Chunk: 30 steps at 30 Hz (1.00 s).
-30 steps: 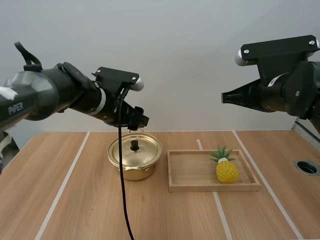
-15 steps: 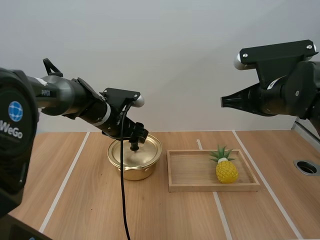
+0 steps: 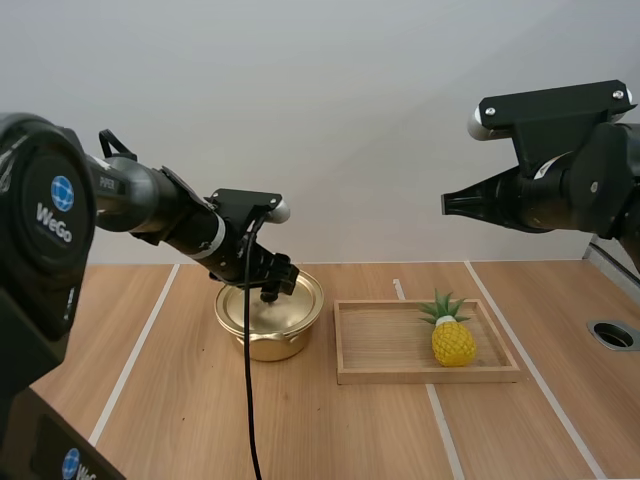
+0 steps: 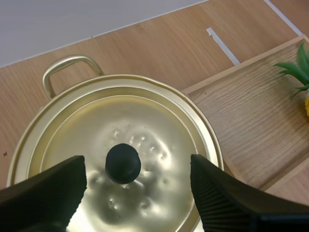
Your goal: Open the pot, put the pineapple inside, and close it
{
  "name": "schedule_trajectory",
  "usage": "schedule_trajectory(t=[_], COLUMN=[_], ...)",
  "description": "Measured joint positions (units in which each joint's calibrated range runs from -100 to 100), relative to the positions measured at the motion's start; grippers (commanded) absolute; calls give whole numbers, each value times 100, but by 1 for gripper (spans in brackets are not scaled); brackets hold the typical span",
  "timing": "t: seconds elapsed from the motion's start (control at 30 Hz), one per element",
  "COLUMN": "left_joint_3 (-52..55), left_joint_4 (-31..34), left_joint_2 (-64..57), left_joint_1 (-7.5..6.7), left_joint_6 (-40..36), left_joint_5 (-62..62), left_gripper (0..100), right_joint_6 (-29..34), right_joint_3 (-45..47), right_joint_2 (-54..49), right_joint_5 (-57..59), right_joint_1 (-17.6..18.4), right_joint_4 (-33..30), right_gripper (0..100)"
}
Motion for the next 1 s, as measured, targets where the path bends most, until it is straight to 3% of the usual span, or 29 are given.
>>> schedule_trajectory(t=[1.0], left_joint_3=[-55], left_joint_4=[-89], left_joint_2=[309], left_joint_1=[0], left_joint_6=[178], left_joint_5=[-595], left_gripper=[99], right_joint_6=[0], right_joint_3=[0], right_joint_2=[0], right_joint_5=[392], right_joint_1=[0], right_joint_4=[0], right_gripper=[0])
